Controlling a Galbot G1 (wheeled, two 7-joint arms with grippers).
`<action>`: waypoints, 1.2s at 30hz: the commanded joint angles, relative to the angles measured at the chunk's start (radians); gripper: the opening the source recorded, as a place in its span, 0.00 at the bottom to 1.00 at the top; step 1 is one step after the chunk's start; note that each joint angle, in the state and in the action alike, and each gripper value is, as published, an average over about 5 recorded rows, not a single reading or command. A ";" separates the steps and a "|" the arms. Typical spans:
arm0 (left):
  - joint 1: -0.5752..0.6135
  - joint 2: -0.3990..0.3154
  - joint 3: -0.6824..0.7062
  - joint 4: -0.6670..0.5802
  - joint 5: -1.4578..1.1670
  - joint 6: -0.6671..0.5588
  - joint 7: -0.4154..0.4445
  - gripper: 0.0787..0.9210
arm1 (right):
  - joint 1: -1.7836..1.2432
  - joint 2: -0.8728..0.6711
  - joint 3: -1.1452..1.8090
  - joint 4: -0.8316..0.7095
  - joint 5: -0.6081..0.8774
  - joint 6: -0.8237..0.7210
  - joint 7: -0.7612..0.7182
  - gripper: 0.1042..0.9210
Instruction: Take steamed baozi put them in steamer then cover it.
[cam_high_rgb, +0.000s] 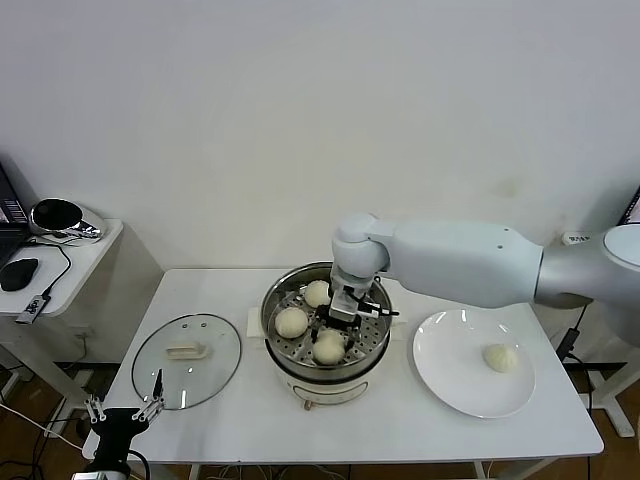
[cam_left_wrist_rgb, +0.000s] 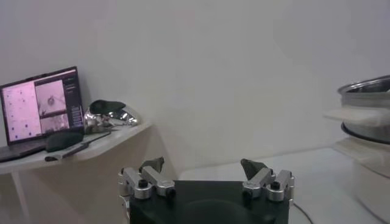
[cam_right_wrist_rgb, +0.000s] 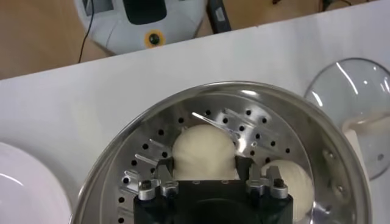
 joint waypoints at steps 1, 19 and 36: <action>0.000 0.000 0.000 -0.001 0.001 0.001 0.000 0.88 | 0.017 -0.001 -0.004 -0.001 -0.005 0.047 0.003 0.78; -0.015 0.017 0.001 -0.005 0.003 0.004 0.002 0.88 | 0.188 -0.406 0.035 0.107 0.205 -0.311 -0.008 0.88; -0.033 0.048 0.038 0.012 0.013 0.005 0.005 0.88 | -0.313 -0.829 0.426 0.092 -0.059 -0.573 0.021 0.88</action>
